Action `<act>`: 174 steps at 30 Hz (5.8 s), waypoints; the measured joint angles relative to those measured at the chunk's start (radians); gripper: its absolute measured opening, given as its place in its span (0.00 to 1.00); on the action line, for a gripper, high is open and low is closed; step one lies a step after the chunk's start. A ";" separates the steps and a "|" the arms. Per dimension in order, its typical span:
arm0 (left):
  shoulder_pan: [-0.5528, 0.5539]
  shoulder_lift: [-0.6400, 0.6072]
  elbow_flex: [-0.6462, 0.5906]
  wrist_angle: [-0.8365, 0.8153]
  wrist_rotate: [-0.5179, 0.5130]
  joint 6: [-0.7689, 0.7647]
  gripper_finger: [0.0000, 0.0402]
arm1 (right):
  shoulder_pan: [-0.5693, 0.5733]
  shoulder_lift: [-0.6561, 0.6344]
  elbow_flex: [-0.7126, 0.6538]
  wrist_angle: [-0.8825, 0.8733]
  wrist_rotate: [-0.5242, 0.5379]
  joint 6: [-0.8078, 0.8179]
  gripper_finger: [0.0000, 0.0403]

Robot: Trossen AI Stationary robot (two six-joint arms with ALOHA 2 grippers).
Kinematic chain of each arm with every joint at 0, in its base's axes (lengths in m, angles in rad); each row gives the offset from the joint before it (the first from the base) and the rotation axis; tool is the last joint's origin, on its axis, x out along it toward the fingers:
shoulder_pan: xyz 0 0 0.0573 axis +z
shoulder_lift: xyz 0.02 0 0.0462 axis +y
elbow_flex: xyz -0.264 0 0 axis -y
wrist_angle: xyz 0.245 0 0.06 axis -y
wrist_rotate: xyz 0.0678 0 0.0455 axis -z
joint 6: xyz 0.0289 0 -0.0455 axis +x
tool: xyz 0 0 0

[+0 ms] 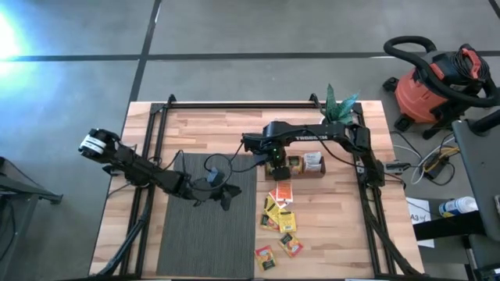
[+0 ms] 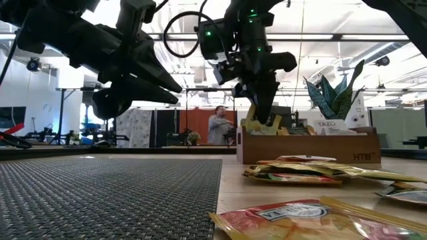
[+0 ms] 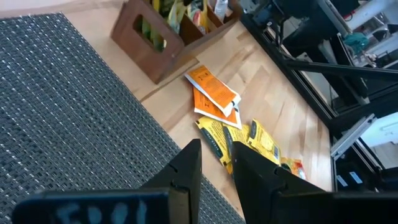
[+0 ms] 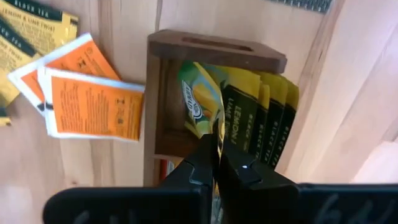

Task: Pick & Place Tea
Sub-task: Put the yellow tea bag into the middle section of the wooden organizer, then put the white tea bag into the right section of the wooden organizer

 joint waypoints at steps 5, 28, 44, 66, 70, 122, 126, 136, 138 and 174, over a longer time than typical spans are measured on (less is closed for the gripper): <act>0.000 0.000 0.000 -0.001 0.000 0.011 0.21 | 0.010 0.000 0.000 0.028 -0.001 -0.001 0.02; 0.001 0.000 0.000 -0.002 0.000 0.020 0.21 | 0.018 0.000 -0.002 0.112 -0.005 0.047 0.17; 0.000 0.000 0.000 -0.017 0.000 0.019 0.21 | 0.019 -0.022 0.030 0.183 0.004 0.113 0.17; 0.001 0.000 0.000 -0.018 0.000 0.023 0.21 | 0.026 -0.169 -0.100 0.127 -0.001 0.346 0.20; 0.001 0.000 0.000 -0.027 0.000 0.029 0.21 | 0.028 -0.208 -0.233 0.228 0.000 0.343 0.29; 0.001 0.000 -0.002 -0.065 0.000 0.049 0.21 | 0.024 -0.208 -0.260 0.312 -0.032 0.156 0.02; 0.001 0.000 -0.002 -0.064 0.000 0.046 0.21 | 0.028 -0.187 -0.260 0.345 -0.046 0.159 0.02; 0.001 0.000 -0.002 -0.068 0.000 0.025 0.21 | 0.030 -0.166 -0.251 0.385 -0.046 0.210 0.06; 0.001 0.000 -0.002 -0.068 0.000 0.025 0.21 | 0.030 -0.166 -0.251 0.389 -0.031 0.223 0.09; 0.000 0.007 0.041 0.031 0.009 0.081 0.21 | 0.537 -0.525 -0.634 0.395 -0.002 1.497 0.29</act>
